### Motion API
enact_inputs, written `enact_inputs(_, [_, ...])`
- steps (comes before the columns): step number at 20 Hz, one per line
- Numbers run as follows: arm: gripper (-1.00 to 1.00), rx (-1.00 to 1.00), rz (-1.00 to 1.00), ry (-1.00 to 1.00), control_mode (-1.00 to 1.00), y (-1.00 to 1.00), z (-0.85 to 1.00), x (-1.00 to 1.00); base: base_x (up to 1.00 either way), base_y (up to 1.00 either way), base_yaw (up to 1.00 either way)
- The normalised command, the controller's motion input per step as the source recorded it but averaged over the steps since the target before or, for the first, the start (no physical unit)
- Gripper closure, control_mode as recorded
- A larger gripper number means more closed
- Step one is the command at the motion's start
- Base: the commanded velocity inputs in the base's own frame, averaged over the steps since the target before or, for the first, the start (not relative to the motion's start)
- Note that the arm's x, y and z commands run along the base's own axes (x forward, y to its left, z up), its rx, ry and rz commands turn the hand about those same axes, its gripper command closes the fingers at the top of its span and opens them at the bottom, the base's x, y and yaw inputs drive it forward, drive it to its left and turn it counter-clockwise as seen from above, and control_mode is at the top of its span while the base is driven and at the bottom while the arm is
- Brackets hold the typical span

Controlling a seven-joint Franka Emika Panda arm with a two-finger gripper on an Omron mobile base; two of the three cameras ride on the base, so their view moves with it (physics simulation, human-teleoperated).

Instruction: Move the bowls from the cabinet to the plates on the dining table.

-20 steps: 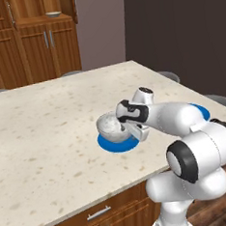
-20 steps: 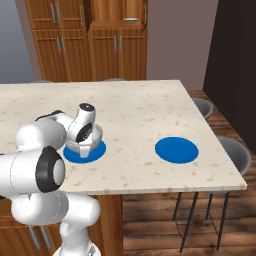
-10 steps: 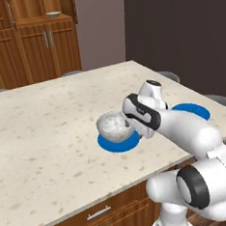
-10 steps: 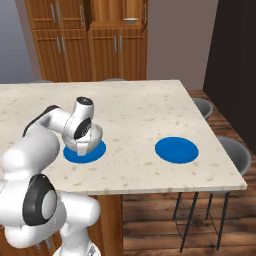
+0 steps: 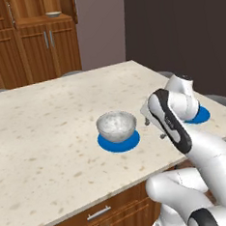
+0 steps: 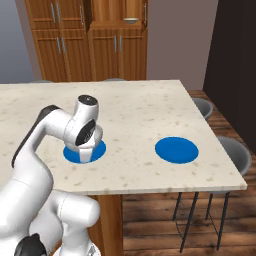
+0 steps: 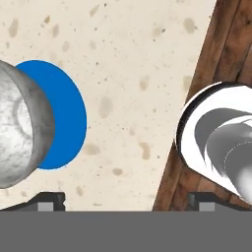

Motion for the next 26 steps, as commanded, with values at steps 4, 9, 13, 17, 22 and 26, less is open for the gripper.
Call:
enact_inputs(4, [-1.00, 0.00, 0.00, -0.07, -1.00, -0.34, 0.66, -0.71, 0.00, 0.00, 0.00])
enact_inputs(9, [-1.00, 0.00, 0.06, -0.02, -1.00, -0.24, 0.55, -0.83, 0.00, 0.00, 0.00])
enact_inputs(13, [-1.00, -0.03, 0.10, -0.01, -1.00, -0.10, 0.52, -0.57, 0.00, 0.00, 0.00])
enact_inputs(17, [-1.00, -0.04, 0.18, 0.00, -1.00, 0.00, 0.47, -0.57, 0.00, 0.00, 0.00])
enact_inputs(22, [-1.00, -0.12, 0.32, 0.00, -1.00, -0.01, 0.37, -0.70, 0.00, 0.00, 0.00])
enact_inputs(26, [-1.00, -0.19, 0.40, 0.00, -1.00, 0.00, 0.17, -0.72, 0.00, 0.00, 0.00])
